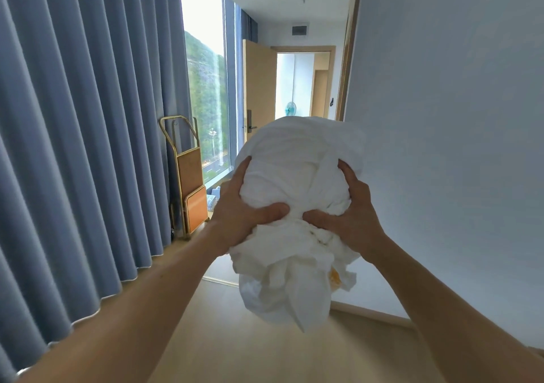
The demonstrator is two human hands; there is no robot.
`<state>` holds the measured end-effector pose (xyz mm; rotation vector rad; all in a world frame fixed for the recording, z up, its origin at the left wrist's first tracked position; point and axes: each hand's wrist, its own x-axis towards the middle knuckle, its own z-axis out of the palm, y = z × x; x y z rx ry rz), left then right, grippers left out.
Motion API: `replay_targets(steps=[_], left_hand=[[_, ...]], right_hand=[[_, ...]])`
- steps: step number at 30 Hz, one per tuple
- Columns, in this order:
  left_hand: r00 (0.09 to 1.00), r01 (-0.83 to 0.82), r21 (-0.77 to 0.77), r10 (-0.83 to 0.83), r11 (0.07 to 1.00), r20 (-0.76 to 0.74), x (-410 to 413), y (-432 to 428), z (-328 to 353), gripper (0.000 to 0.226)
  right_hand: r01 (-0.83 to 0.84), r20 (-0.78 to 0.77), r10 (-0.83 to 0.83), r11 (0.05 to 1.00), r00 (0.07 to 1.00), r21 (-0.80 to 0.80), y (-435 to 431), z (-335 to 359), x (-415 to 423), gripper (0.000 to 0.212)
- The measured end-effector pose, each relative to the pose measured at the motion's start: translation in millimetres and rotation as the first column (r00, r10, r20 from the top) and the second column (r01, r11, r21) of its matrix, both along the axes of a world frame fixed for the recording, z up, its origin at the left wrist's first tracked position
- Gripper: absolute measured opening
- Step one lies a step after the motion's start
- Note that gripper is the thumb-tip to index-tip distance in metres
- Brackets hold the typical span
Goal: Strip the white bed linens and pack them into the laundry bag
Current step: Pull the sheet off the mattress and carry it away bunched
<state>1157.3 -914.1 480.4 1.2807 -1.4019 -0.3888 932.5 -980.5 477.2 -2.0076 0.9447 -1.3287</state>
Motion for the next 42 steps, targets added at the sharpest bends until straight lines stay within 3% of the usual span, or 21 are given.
replay_targets(steps=[8,22,32,42], left_hand=[[1.0,-0.009,-0.003,0.009,1.0,-0.023,57,-126,-7,0.123],[0.989,-0.143,0.01,0.144,0.99,-0.02,194,-342,-7,0.124],[0.998,-0.042,0.001,0.042,0.999,-0.056,351,-503,-14,0.124],[0.999,0.011,0.023,-0.01,1.0,-0.04,422,-679,-19,0.126]], right_hand=[[0.033,-0.035,-0.034,0.998,0.999,-0.047,-132,-3,61,0.126],[-0.096,-0.072,0.093,0.995,0.993,-0.037,-375,1,211,0.13],[-0.029,-0.026,0.028,0.998,0.999,-0.052,-512,-5,355,0.126],[0.052,-0.008,-0.053,0.998,0.999,-0.042,-672,-12,421,0.127]])
